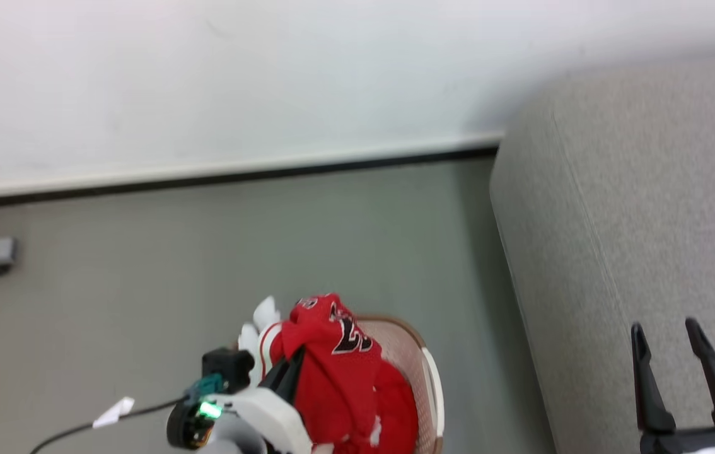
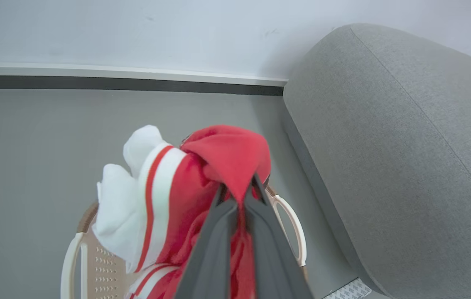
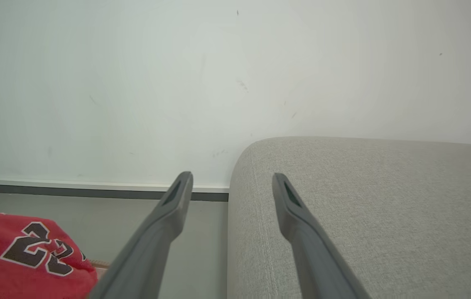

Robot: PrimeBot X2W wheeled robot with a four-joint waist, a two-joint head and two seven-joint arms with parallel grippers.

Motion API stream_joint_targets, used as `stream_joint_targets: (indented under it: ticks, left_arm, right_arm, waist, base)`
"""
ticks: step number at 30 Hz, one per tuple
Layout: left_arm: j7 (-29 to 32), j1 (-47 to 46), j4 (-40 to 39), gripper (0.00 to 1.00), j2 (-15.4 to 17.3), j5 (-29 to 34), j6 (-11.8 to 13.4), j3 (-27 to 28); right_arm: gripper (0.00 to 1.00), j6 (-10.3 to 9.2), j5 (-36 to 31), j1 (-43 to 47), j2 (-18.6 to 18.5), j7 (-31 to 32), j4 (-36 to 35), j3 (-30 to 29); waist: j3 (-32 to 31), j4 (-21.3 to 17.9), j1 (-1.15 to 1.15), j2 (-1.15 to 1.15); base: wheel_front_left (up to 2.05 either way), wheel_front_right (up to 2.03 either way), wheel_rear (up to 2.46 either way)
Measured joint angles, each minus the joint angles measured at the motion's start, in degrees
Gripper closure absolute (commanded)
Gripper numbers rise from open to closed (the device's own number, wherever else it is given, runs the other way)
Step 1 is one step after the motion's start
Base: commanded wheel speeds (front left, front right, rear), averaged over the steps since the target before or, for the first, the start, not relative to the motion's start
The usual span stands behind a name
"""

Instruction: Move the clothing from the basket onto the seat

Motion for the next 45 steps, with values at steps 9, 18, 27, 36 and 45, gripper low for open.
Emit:
stream_joint_targets:
  ticks: [9, 18, 27, 36, 45]
  left_arm:
    - [0.00, 8.69, -11.95, 1.00, 3.07, 0.10, 3.10, 1.46]
    - [0.87, 15.00, -20.67, 1.00, 6.73, 0.23, 6.36, 2.02]
    - [0.99, 19.35, -25.58, 1.00, 8.62, 0.35, 8.13, 2.07]
    - [1.68, 20.35, -28.46, 1.00, 9.45, 0.41, 9.05, 1.86]
    - [2.45, 20.41, -29.93, 1.00, 10.09, 0.33, 9.28, 1.68]
  right_arm:
    - [0.00, 0.00, 0.02, 4.19, -0.01, 0.00, 3.43, -1.07]
    - [0.00, 0.00, 0.34, 6.87, 0.02, 0.00, 6.27, -1.55]
    - [0.00, 0.00, 0.33, 8.60, -0.36, 0.00, 8.47, -1.03]
    - [0.00, 0.00, 0.33, 9.02, -0.37, 0.00, 9.09, -0.63]
    - [0.00, 0.00, 0.45, 9.00, -0.30, 0.00, 9.27, -0.05]
  waist:
    - [-8.64, 3.11, 0.00, 0.00]
    - [-14.10, 4.89, 0.00, 0.00]
    - [-17.15, 5.82, 0.01, 0.00]
    - [-18.35, 6.54, 0.01, 0.00]
    - [-18.40, 6.56, 0.02, 0.00]
  base:
    - [0.00, 0.00, 0.00]
    - [0.00, 0.00, 0.00]
    - [0.00, 0.00, 0.00]
    - [0.00, 0.00, 0.00]
    - [0.00, 0.00, 0.00]
